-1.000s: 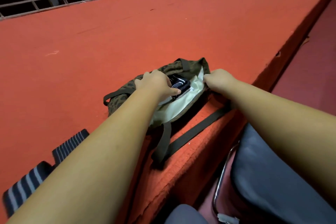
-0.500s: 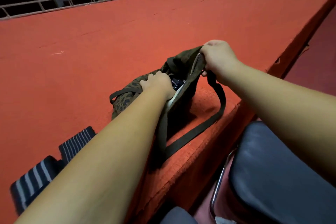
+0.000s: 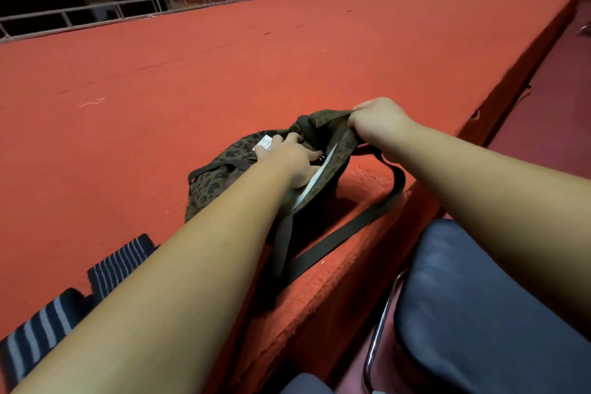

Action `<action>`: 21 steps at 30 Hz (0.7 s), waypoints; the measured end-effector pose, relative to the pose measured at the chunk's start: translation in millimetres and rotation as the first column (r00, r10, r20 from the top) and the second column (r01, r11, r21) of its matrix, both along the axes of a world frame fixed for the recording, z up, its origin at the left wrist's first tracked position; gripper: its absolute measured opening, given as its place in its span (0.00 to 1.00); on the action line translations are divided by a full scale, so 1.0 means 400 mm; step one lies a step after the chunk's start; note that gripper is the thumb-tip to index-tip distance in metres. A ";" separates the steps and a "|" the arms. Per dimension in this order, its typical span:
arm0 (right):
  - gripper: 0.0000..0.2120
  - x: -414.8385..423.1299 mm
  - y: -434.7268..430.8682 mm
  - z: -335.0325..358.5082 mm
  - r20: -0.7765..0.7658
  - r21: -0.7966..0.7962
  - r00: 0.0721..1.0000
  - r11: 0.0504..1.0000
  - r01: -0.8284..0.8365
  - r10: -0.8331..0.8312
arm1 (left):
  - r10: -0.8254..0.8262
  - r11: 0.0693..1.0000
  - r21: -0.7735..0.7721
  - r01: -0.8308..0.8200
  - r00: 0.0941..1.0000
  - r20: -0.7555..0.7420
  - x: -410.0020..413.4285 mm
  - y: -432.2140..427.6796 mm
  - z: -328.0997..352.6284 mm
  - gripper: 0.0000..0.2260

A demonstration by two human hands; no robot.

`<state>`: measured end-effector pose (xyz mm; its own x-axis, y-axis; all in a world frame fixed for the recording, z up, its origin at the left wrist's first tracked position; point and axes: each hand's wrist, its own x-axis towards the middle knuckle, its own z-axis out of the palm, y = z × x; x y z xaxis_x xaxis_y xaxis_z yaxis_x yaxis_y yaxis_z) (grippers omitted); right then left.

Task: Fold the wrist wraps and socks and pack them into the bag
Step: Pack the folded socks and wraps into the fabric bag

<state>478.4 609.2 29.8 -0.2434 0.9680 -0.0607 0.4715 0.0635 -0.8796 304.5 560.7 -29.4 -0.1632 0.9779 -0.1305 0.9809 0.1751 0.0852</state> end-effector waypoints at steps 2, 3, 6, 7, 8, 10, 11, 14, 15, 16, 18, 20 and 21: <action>0.10 -0.003 0.004 0.007 -0.017 0.126 0.997 0.989 0.074 -0.072 | -0.009 0.998 -0.061 0.006 0.999 -0.042 0.011 0.014 0.003 0.19; 0.09 -0.008 0.007 0.007 -0.017 0.168 0.995 0.980 0.102 -0.100 | -0.005 0.996 -0.090 -0.002 0.997 -0.071 0.015 0.020 0.008 0.19; 0.08 -0.011 0.005 0.003 -0.068 0.142 0.986 0.977 0.160 -0.152 | 0.010 0.990 -0.138 -0.027 0.992 -0.126 0.017 0.030 0.022 0.21; 0.09 -0.007 0.005 -0.001 -0.051 0.114 0.989 0.983 0.146 -0.141 | -0.006 0.989 -0.147 -0.013 0.992 -0.127 0.013 0.026 0.026 0.21; 0.10 -0.002 0.003 -0.004 -0.032 0.096 0.992 0.987 0.128 -0.125 | -0.022 0.989 -0.148 0.004 0.993 -0.118 0.006 0.020 0.030 0.22; 0.09 0.004 -0.008 -0.001 -0.028 0.057 0.998 0.996 0.064 -0.063 | -0.030 0.994 -0.107 0.022 0.997 -0.067 -0.016 0.007 0.040 0.25; 0.12 0.007 -0.011 0.003 0.005 0.061 0.999 0.998 0.034 -0.034 | -0.019 0.997 -0.069 0.017 0.999 -0.033 -0.029 0.004 0.045 0.26; 0.21 0.019 -0.016 0.003 0.213 0.142 0.977 0.990 -0.014 -0.017 | -0.006 0.996 0.092 0.004 1.000 0.023 -0.074 0.012 0.059 0.22; 0.23 0.023 -0.018 -0.002 0.270 0.152 0.963 0.988 -0.023 -0.019 | -0.006 0.986 0.165 0.002 1.000 0.024 -0.091 0.011 0.065 0.17; 0.24 0.023 -0.019 -0.007 0.310 0.164 0.950 0.986 -0.027 -0.025 | 0.006 0.971 0.237 -0.012 1.000 0.026 -0.109 0.007 0.069 0.15; 0.28 0.021 -0.011 -0.022 0.395 0.193 0.917 0.981 -0.030 -0.049 | 0.061 0.942 0.330 -0.062 0.998 0.011 -0.139 -0.017 0.084 0.20; 0.29 0.018 -0.012 -0.031 0.464 0.230 0.883 0.972 -0.041 -0.073 | 0.107 0.942 0.324 -0.089 0.993 -0.040 -0.161 -0.058 0.102 0.28; 0.29 0.014 -0.018 -0.031 0.483 0.255 0.871 0.966 -0.045 -0.087 | 0.115 0.949 0.302 -0.089 0.991 -0.070 -0.170 -0.079 0.108 0.31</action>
<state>484.0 601.9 17.4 -0.2261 0.9709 0.0788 0.8379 0.2351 -0.4927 236.7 529.0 13.7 -0.2617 0.9477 0.1828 0.9650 0.2538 0.0657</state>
